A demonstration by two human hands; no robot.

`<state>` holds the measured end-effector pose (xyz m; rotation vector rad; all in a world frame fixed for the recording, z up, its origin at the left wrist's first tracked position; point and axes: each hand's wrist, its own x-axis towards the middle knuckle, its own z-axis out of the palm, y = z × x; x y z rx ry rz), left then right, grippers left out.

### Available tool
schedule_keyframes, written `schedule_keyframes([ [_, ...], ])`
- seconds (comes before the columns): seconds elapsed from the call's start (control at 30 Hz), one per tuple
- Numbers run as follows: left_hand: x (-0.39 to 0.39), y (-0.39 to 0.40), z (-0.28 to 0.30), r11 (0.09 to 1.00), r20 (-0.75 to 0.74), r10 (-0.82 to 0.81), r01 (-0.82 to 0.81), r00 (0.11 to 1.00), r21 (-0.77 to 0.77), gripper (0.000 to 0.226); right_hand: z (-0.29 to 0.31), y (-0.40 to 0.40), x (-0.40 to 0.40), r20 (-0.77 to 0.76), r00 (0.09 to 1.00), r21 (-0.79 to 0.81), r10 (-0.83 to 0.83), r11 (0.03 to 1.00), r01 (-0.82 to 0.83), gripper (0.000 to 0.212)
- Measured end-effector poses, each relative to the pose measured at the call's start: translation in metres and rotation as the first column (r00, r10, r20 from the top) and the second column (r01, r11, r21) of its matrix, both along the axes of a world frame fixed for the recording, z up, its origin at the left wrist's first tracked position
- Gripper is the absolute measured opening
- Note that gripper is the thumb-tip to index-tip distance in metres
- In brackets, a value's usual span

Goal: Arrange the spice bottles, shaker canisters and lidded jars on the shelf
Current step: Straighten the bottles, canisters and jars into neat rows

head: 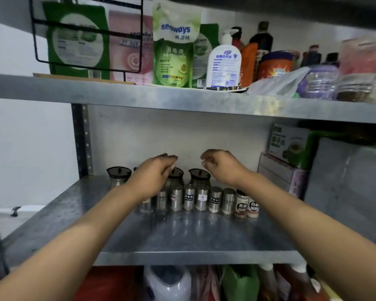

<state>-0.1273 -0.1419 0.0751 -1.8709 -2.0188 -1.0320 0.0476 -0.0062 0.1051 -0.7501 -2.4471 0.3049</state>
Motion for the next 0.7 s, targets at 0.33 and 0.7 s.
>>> schedule_keyframes([
  [0.33,0.085,0.057,-0.028,0.986,-0.154,-0.163,0.158,0.974,-0.043,0.033,-0.074,0.044,0.112,-0.449,0.852,-0.248,-0.269,0.954,0.171,0.026],
  [0.7,0.1,0.101,-0.034,0.963,-0.279,-0.114,0.036,0.953,-0.269,0.056,-0.138,0.066,0.114,-0.557,0.685,-0.631,-0.469,0.776,0.018,0.054],
])
